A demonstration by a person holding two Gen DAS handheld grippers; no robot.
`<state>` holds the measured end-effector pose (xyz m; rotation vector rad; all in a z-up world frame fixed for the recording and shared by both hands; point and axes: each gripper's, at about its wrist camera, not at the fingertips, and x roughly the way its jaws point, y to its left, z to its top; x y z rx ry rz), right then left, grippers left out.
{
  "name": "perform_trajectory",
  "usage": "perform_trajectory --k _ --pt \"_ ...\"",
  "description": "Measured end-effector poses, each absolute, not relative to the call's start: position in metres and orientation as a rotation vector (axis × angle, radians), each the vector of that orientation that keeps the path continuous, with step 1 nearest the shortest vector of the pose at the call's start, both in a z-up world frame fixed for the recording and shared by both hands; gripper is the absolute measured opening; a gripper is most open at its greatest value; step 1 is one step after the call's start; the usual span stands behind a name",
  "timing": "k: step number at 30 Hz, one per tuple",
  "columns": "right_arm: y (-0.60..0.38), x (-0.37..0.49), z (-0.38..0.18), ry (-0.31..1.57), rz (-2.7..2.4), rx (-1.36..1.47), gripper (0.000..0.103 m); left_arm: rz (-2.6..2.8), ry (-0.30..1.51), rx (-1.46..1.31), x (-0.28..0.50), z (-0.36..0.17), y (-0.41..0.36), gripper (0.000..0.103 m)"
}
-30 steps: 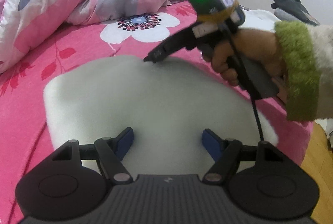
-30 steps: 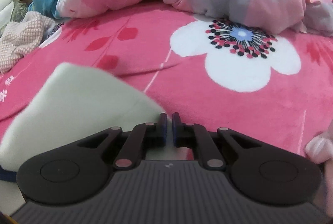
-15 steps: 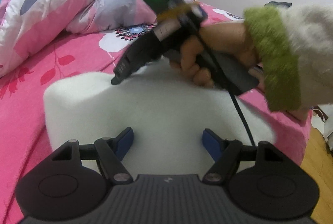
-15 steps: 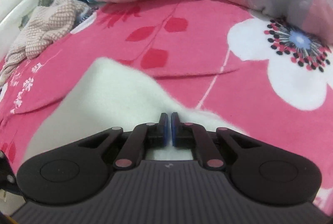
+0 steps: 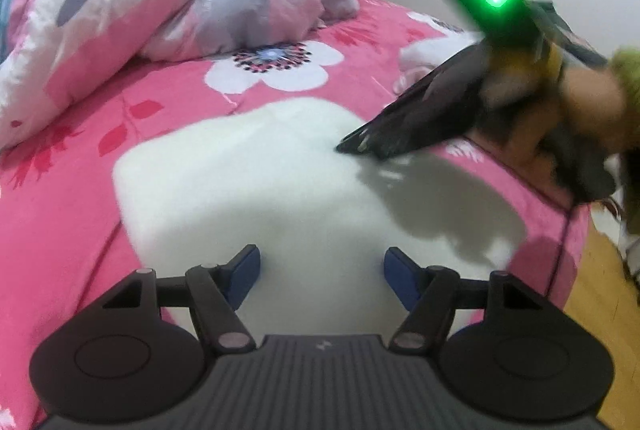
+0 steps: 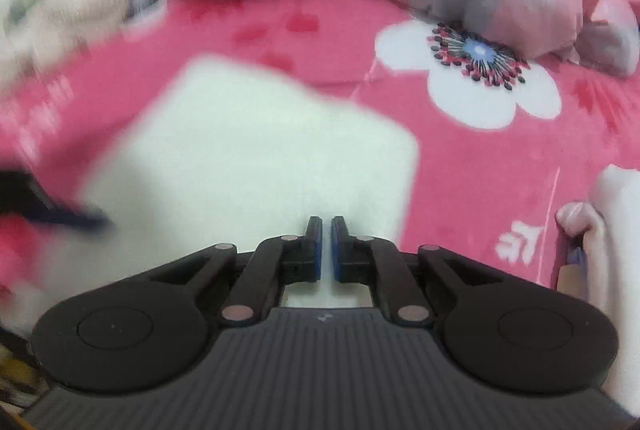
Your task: Fold clothes
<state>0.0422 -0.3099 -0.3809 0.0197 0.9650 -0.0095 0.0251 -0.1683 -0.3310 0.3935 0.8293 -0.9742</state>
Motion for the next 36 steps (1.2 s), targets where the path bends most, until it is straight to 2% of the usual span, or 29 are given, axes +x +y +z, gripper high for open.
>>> perform_trajectory --k 2,9,11,15,18,24,29,36 --pt "-0.31 0.045 -0.384 0.959 -0.036 0.033 0.0 -0.972 0.858 0.391 0.027 -0.33 -0.171 0.076" --pt "-0.308 0.007 -0.319 0.937 -0.115 0.115 0.003 -0.912 1.034 0.356 0.043 -0.319 -0.177 0.076" --pt "-0.305 -0.007 -0.317 0.956 -0.101 0.173 0.003 -0.887 1.085 0.329 0.049 -0.317 -0.178 0.075" --pt "-0.294 -0.014 -0.373 1.062 -0.124 0.161 0.001 -0.845 1.146 0.3 0.059 -0.317 -0.182 0.067" --pt "-0.298 -0.008 -0.371 1.059 -0.159 0.219 0.0 -0.808 1.178 0.316 0.062 -0.316 -0.187 0.065" --pt "-0.297 -0.027 -0.332 1.057 -0.195 0.278 0.003 -0.736 1.259 0.308 0.072 -0.315 -0.193 0.065" --pt "-0.289 -0.031 -0.388 1.181 -0.216 0.292 0.0 -0.712 1.276 0.338 0.072 -0.316 -0.199 0.065" --pt "-0.289 -0.029 -0.387 1.185 -0.216 0.296 0.0 -0.696 1.262 0.399 0.066 -0.317 -0.207 0.069"
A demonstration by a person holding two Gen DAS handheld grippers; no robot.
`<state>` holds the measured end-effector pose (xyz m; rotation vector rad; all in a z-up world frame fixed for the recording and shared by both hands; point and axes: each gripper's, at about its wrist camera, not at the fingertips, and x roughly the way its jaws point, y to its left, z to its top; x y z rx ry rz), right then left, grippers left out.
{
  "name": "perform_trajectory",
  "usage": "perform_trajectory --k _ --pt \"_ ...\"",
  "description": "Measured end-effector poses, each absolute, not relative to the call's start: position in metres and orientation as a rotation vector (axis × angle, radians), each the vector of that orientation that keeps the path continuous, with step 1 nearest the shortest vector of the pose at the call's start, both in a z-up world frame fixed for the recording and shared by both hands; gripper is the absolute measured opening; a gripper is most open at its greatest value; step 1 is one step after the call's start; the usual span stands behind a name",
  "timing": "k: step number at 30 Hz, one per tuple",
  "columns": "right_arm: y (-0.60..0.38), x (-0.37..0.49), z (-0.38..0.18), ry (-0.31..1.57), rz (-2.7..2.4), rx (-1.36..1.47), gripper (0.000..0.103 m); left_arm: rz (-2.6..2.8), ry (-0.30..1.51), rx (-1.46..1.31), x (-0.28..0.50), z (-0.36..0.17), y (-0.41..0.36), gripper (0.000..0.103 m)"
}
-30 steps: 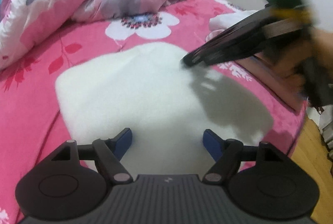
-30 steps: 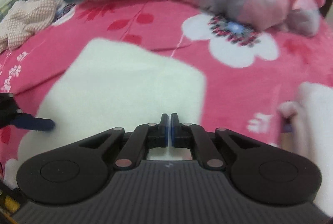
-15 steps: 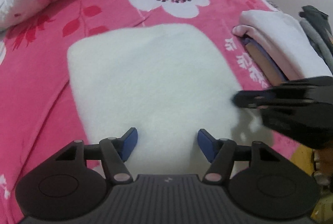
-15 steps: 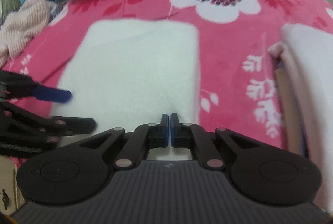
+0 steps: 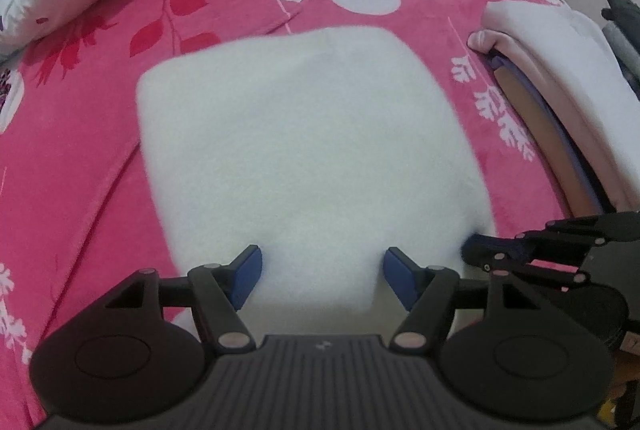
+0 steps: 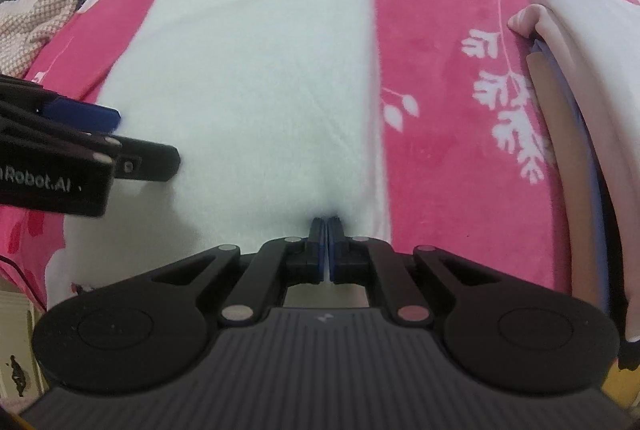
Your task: Fold clothes
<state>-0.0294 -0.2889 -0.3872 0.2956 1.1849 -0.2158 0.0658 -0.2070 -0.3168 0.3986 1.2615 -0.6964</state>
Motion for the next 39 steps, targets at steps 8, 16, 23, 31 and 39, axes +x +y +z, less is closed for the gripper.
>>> perform_trajectory --k 8,16,23,31,39 --pt "-0.293 -0.031 -0.39 1.18 -0.199 0.316 0.0 -0.676 1.285 0.419 0.066 -0.317 -0.215 0.075" --pt "-0.295 -0.035 -0.388 1.166 -0.192 0.341 0.0 -0.654 1.307 0.457 0.066 -0.319 -0.224 0.08" --pt "-0.297 -0.035 -0.388 1.164 -0.188 0.347 0.0 -0.657 1.241 0.401 0.063 -0.313 -0.219 0.083" --pt "-0.297 -0.034 -0.387 1.17 -0.193 0.34 0.001 -0.68 1.135 0.226 0.068 -0.292 -0.181 0.092" --pt "-0.295 -0.03 -0.384 1.186 -0.21 0.346 0.001 -0.623 1.113 0.196 0.062 -0.29 -0.145 0.093"
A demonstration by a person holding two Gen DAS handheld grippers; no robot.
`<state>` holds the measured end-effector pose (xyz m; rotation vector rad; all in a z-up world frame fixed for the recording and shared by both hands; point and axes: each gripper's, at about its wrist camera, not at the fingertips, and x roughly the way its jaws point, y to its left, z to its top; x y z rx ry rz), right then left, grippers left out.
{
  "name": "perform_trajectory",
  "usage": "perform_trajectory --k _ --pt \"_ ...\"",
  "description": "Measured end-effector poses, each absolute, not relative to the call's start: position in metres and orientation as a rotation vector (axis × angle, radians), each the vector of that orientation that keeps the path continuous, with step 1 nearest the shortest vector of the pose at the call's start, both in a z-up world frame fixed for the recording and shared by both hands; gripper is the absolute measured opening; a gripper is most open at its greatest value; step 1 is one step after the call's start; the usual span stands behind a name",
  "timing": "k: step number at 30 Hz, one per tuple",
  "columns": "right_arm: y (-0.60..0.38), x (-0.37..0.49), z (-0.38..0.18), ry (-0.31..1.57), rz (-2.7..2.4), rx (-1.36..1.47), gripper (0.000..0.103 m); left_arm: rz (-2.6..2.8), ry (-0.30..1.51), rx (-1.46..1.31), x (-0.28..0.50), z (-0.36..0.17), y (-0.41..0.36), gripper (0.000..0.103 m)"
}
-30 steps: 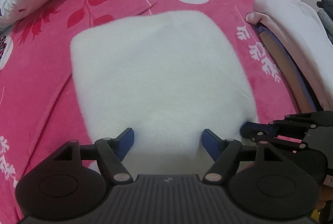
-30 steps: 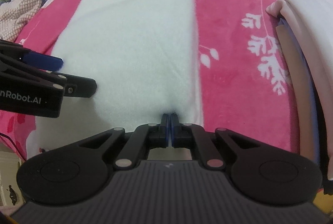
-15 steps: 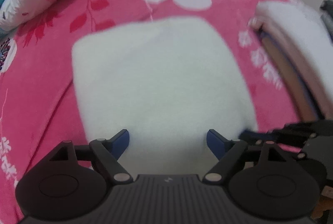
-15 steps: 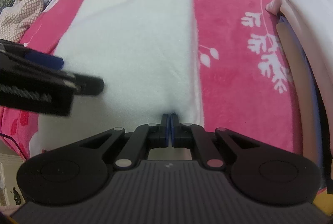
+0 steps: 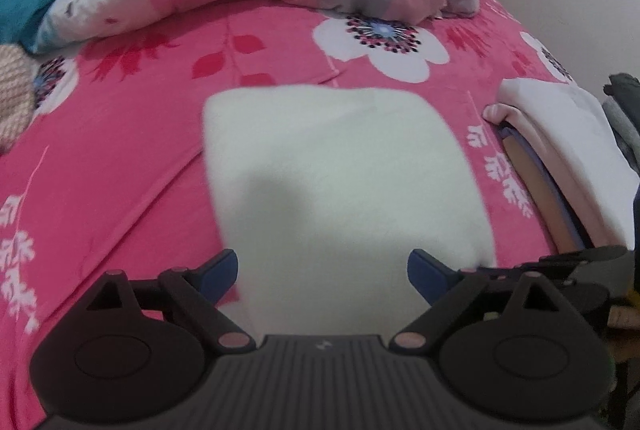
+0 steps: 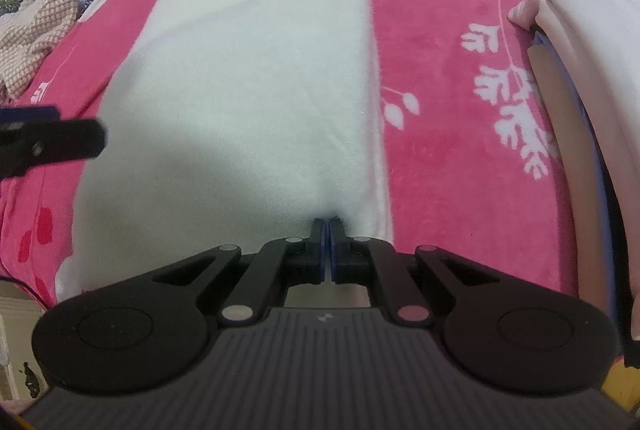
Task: Fold clothes
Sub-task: 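Grasp the fleece edge with the left gripper and lift it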
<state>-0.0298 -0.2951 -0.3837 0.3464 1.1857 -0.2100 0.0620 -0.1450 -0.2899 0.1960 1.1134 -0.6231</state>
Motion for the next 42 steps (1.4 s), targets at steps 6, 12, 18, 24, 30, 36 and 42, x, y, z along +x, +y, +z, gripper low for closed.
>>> perform_trajectory --k 6,12,18,24,30,36,42 --pt "-0.297 -0.027 -0.381 1.198 -0.213 0.366 0.002 -0.554 1.133 0.202 0.051 -0.293 -0.117 0.095" --pt "-0.297 -0.028 -0.38 1.194 -0.228 0.378 0.002 -0.549 1.165 0.206 0.045 -0.301 -0.101 0.096" --pt "-0.293 -0.034 -0.381 1.155 -0.23 0.36 0.002 -0.534 1.266 0.117 0.041 -0.317 -0.085 0.095" --pt "-0.289 -0.036 -0.381 1.132 -0.256 0.355 0.002 -0.582 1.251 0.126 0.034 -0.32 -0.083 0.08" --pt "-0.292 -0.038 -0.382 1.111 -0.301 0.421 0.002 -0.6 1.146 0.171 0.023 -0.308 -0.088 0.054" --pt "-0.294 -0.032 -0.381 1.141 -0.318 0.446 0.002 -0.63 1.135 0.204 0.009 -0.312 -0.097 0.019" --pt "-0.286 -0.02 -0.382 1.205 -0.281 0.34 0.002 -0.541 1.214 0.14 0.009 -0.34 -0.105 0.015"
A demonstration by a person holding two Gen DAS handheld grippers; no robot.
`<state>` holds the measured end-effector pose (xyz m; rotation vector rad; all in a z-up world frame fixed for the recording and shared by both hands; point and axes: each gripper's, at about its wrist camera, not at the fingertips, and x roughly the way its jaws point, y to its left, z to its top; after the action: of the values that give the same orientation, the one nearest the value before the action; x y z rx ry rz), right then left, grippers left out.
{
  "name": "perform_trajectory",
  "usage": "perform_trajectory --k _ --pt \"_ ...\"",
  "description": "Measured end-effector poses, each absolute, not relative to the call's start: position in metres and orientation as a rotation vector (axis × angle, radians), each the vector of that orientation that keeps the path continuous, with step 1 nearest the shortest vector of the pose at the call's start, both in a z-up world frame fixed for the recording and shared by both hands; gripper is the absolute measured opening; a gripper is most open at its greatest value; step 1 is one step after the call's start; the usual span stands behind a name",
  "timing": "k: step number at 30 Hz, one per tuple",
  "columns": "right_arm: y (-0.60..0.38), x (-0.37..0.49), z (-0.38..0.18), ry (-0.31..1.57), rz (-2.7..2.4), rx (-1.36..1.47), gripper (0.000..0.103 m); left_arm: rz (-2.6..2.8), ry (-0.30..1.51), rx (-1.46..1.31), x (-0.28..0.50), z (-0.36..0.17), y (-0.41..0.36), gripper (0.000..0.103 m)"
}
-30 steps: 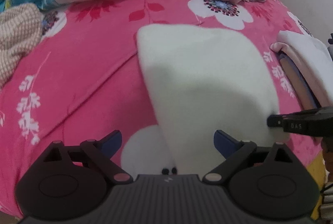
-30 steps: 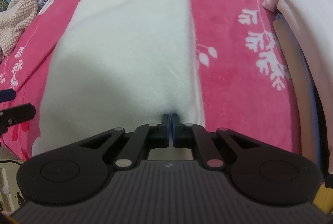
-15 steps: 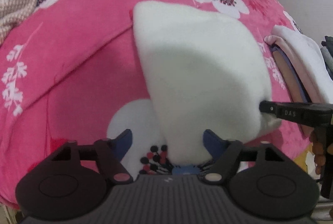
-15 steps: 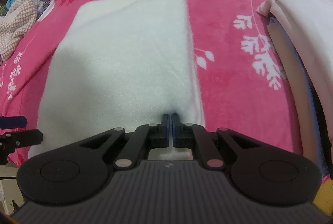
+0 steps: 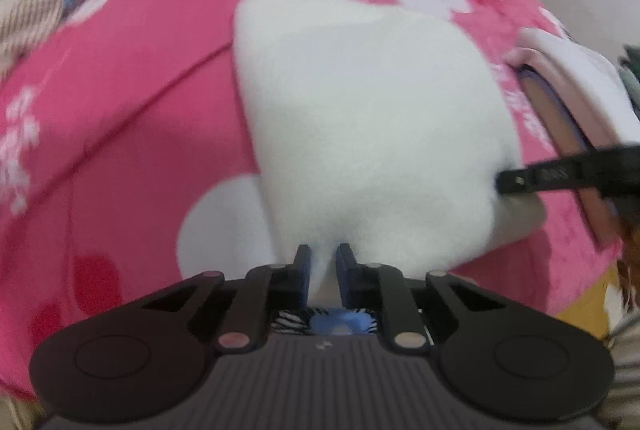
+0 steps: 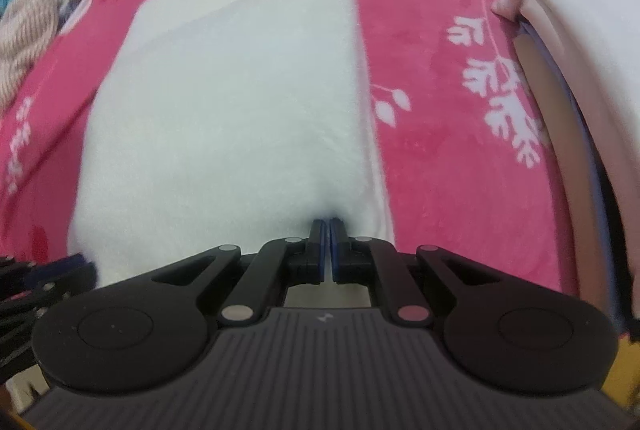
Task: Fold clothes
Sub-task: 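Grasp the fleece edge with the left gripper and lift it, then hold the lifted fleece edge with the left gripper while the right gripper presses the fleece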
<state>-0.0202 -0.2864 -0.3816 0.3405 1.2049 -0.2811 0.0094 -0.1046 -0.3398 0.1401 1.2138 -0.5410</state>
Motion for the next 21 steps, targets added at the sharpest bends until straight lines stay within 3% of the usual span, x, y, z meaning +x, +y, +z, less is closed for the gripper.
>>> perform_trajectory --k 4,7,12,14,21 --pt "-0.279 -0.012 -0.378 1.251 -0.254 0.242 0.002 -0.521 1.223 0.049 0.011 -0.335 -0.091 0.017" --pt "-0.268 -0.004 -0.362 1.28 -0.226 0.126 0.001 -0.508 1.204 -0.023 0.006 -0.328 -0.07 0.029" --pt "-0.23 0.014 -0.316 1.159 -0.051 -0.022 0.003 -0.53 1.242 -0.174 0.01 -0.34 -0.053 0.046" --pt "-0.213 0.028 -0.314 1.155 0.05 -0.049 0.003 -0.549 1.257 -0.237 0.016 -0.348 -0.053 0.058" --pt "-0.182 0.065 -0.333 1.213 0.262 -0.122 0.001 -0.611 1.314 -0.401 0.027 -0.382 -0.051 0.056"
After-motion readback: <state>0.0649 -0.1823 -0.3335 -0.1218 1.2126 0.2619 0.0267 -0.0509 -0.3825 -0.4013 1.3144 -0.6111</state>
